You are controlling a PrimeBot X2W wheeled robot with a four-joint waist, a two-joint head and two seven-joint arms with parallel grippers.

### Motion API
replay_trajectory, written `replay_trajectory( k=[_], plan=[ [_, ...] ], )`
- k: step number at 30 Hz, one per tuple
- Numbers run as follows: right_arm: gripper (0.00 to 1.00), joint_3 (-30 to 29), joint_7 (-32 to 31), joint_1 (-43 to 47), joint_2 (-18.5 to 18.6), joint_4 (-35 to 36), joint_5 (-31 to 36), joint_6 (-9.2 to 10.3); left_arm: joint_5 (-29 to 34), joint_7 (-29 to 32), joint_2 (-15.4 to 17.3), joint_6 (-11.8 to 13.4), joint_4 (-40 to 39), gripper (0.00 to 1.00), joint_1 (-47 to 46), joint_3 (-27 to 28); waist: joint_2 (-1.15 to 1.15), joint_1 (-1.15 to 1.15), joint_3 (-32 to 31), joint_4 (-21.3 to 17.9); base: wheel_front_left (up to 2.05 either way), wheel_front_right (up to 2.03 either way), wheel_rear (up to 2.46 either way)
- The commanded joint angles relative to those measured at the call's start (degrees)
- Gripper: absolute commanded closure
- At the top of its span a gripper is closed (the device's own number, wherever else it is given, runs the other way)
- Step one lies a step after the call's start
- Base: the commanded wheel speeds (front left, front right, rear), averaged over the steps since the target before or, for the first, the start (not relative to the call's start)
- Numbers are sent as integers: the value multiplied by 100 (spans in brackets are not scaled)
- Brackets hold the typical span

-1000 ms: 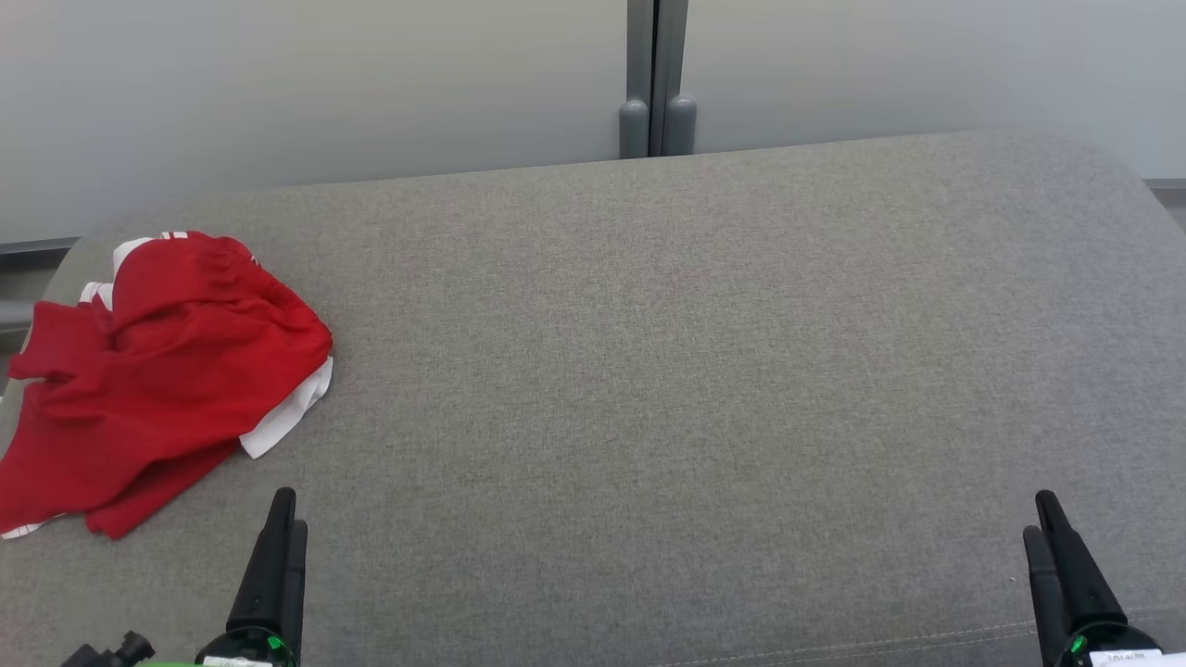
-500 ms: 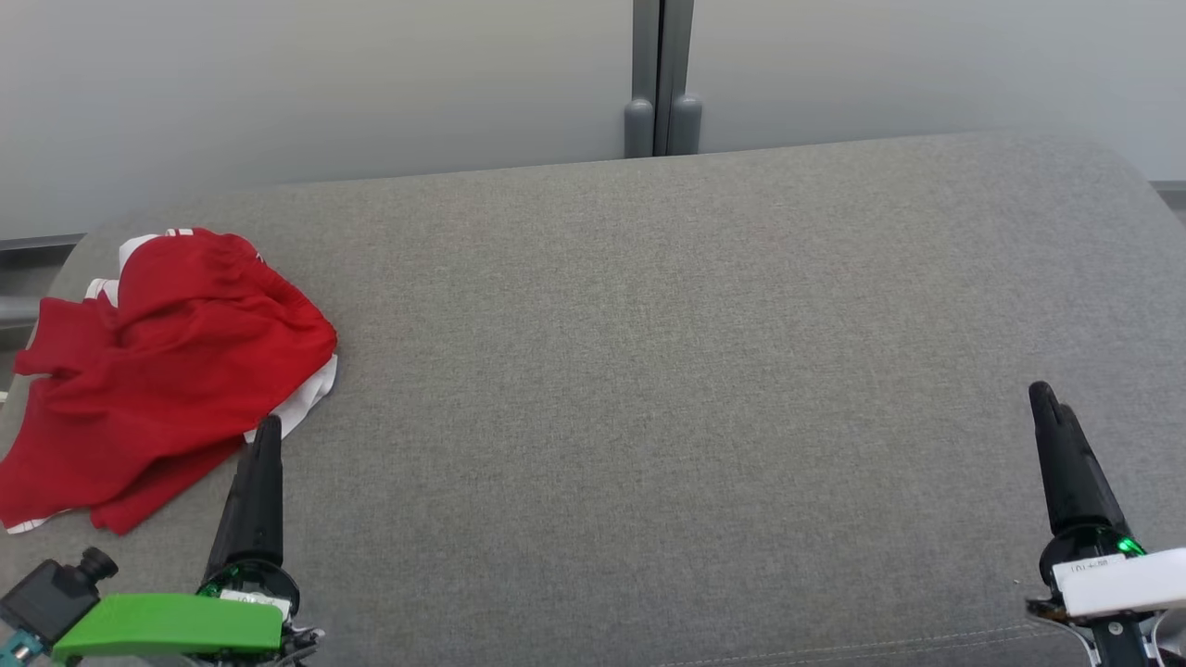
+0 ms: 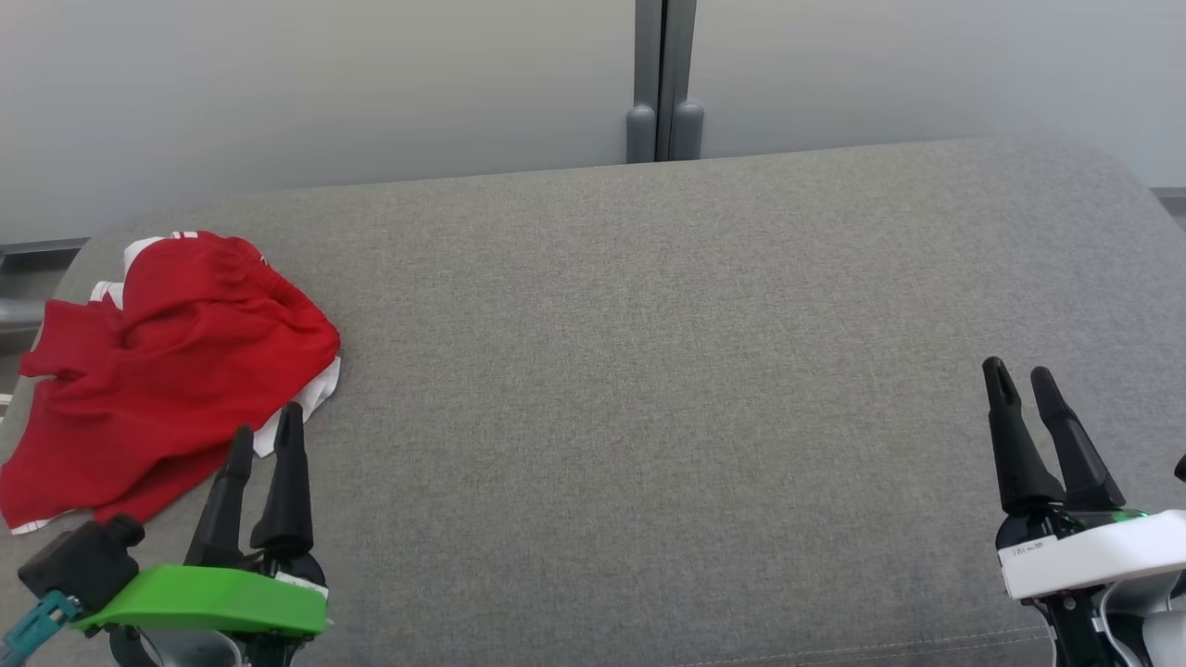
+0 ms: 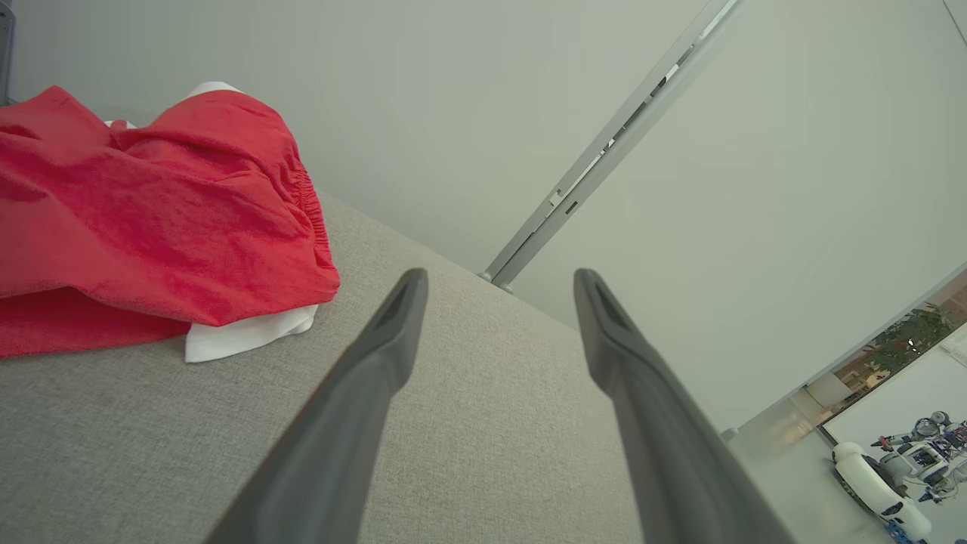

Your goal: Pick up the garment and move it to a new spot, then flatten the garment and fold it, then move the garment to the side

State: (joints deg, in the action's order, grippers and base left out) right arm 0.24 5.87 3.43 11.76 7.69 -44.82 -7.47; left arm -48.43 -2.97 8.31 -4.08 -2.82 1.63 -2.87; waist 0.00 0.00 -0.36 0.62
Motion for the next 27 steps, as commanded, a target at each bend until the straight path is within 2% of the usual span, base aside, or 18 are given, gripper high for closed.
replay_trajectory(
  k=[1,9,20,27],
  plan=[
    [0,9,50,-93,11,-18,220,-2,306,-65,86,66,-14,0,-124,-63,0,0,0,2,0,0,0],
    [0,-7,158,-76,-145,-440,875,-2,1215,-232,178,324,189,0,-187,-325,0,0,-5,31,0,0,0],
    [0,-117,338,-113,-401,-917,1632,-2,1911,-419,219,535,533,0,-316,-502,0,0,-6,45,0,0,0],
    [0,-34,438,-280,-370,-1147,2131,-2,2318,-543,233,664,732,0,-412,-600,0,0,-5,55,0,0,0]
  ],
)
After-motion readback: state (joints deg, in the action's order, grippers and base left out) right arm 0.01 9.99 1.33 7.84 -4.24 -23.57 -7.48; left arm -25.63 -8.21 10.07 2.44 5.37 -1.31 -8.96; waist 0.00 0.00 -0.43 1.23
